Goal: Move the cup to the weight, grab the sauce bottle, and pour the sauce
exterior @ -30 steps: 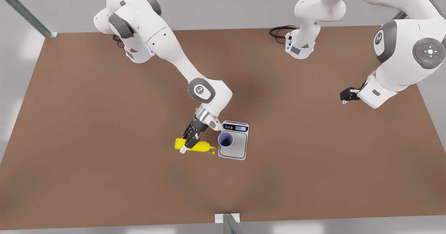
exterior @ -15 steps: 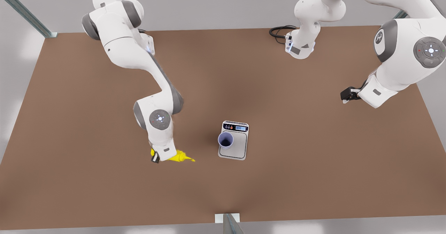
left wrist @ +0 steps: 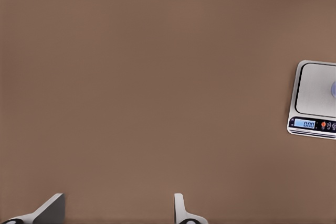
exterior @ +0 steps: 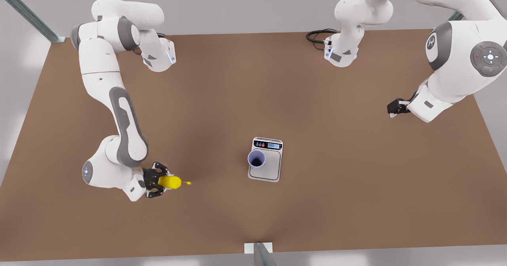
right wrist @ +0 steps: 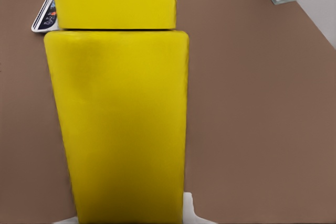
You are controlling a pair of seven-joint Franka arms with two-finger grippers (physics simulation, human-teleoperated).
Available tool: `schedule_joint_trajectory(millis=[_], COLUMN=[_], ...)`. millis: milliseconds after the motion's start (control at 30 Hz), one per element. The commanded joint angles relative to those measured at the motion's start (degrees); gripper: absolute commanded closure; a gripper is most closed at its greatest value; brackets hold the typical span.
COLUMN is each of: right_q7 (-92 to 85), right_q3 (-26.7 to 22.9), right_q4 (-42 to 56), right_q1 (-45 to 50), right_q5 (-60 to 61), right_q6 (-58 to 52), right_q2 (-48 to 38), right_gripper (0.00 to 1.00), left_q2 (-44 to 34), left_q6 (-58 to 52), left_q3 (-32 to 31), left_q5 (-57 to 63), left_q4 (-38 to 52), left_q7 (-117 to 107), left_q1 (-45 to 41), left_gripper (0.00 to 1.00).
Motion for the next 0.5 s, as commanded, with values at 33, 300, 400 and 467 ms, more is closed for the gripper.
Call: schedule_joint_trajectory(millis=[33, 300, 400, 467], right_q7=[-5.81, -23.41, -24.73, -25.78], right_q3=[0.01, 0.01, 0.01, 0.01], right_q4=[-0.30, -1.44, -1.35, -1.53], right_q1=[-0.91, -3.46, -3.90, -3.99], right_q5=[5.25, 26.71, 29.52, 30.66], right_q6=[0.03, -11.30, -13.59, -14.65], right_q2=[1.00, 5.92, 7.06, 7.85], right_gripper=[0.45, 0.45, 0.45, 0.45], left_q2=[0.00, 0.00, 0.00, 0.00], left_q6=[0.00, 0.00, 0.09, 0.00], left_q3=[0.00, 0.00, 0.00, 0.00], left_q5=[0.01, 0.01, 0.01, 0.01], left_q4=[0.00, 0.00, 0.00, 0.00], left_q7=[0.00, 0.00, 0.00, 0.00], left_q1=[0.00, 0.00, 0.00, 0.00], left_gripper=[0.00, 0.00, 0.00, 0.00])
